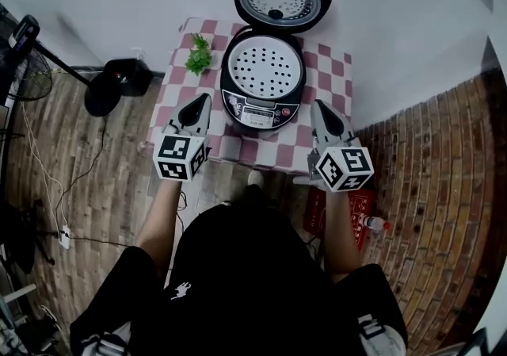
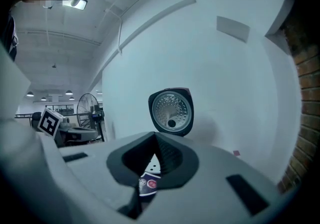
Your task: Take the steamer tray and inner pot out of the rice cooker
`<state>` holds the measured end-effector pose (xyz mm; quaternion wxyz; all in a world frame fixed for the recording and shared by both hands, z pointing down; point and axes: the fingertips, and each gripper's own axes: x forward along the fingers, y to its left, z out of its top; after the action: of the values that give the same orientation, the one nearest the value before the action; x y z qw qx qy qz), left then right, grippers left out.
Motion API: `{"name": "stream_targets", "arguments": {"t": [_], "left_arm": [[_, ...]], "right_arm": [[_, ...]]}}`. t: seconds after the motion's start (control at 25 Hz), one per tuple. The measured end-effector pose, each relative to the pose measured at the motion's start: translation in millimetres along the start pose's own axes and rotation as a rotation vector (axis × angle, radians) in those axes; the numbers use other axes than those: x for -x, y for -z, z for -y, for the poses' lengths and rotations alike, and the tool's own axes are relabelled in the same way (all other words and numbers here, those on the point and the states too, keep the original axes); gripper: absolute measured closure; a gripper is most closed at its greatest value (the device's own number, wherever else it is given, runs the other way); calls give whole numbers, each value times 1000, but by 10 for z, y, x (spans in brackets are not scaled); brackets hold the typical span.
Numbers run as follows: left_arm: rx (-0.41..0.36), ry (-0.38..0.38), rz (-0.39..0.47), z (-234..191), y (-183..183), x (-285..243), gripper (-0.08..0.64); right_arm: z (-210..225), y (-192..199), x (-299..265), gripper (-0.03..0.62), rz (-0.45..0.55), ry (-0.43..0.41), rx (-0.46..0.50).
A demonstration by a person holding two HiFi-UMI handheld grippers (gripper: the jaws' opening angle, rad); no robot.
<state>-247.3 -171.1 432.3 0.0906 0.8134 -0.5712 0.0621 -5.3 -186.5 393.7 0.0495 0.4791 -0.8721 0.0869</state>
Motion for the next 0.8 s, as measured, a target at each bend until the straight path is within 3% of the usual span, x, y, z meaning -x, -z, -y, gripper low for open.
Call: {"name": "stream_targets", "arguments": {"t": [0.4,0.8], "left_arm": [[-16,-95,-24,-3,-138,-626,557],[-28,-193,-92,8,-20,-973,557]], "right_arm": [[662,91,-563,591,-65,-76,-19],[1089,452,-1041,591,-183,-126,-23]]}}
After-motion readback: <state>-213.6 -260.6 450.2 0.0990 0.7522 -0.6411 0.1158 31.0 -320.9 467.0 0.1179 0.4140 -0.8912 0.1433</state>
